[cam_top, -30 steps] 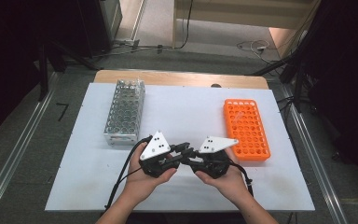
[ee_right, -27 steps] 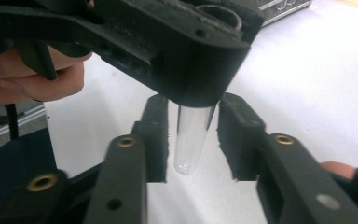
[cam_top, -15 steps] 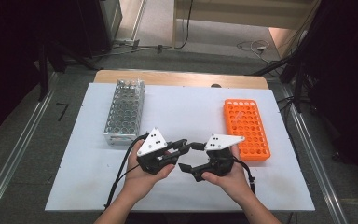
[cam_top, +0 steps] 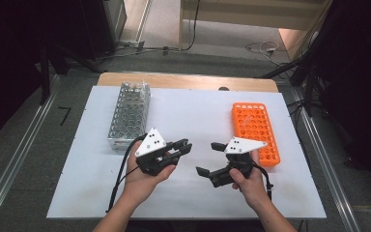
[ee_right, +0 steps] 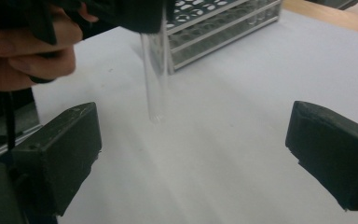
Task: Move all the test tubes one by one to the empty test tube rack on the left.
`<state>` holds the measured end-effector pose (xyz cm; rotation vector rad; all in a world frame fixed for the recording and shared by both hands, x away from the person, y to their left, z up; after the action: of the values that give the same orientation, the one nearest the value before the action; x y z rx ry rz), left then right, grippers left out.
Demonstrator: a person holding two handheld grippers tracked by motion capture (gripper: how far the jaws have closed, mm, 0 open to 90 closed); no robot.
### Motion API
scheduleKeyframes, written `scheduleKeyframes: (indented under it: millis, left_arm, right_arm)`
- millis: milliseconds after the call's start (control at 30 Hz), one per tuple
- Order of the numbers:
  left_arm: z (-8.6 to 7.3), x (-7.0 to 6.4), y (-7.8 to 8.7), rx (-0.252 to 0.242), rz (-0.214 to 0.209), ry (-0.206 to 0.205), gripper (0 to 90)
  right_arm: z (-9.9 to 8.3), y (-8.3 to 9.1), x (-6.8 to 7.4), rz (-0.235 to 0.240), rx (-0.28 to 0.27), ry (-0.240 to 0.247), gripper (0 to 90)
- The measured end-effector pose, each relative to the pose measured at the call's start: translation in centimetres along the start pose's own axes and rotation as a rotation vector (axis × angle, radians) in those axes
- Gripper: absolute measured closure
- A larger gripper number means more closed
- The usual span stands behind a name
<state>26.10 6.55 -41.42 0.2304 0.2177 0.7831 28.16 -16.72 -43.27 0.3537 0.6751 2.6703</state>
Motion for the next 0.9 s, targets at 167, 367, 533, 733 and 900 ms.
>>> scheduleKeyframes:
  millis: [167,367,533,733,900]
  left_arm:
    - [0.4,1.0,0.4,-0.011,0.020,0.008,74.6]
    - [1.1,2.0,0.8,-0.022,0.043,0.006,74.6]
    - [1.6,3.1,1.0,-0.033,0.062,0.013,74.6]
    - [1.8,4.6,1.1,-0.035,0.094,0.025,74.6]
    - [2.1,5.7,1.2,-0.043,0.114,0.036,74.6]
  right_arm:
    - [-0.8,1.0,-0.9,-0.037,-0.007,-0.020,2.6]
    - [-1.6,2.5,-1.5,-0.062,-0.022,-0.026,2.6]
    - [-2.5,3.8,-2.1,-0.081,-0.037,-0.032,2.6]
    - [-3.3,5.6,-2.9,-0.113,-0.052,-0.054,2.7]
    - [-4.0,6.7,-3.3,-0.135,-0.058,-0.074,2.7]
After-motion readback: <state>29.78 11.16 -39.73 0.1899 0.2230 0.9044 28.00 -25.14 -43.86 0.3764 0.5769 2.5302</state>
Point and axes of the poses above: each handheld gripper's, and its own axes: y roughly backward along the jaws, z roughly out of its top, x roughly to its left, the point moved 2 cm from there along -y, roughly forward along the jaws, and after that the axes turned 5 degrees about z, right-handed, at the moved point
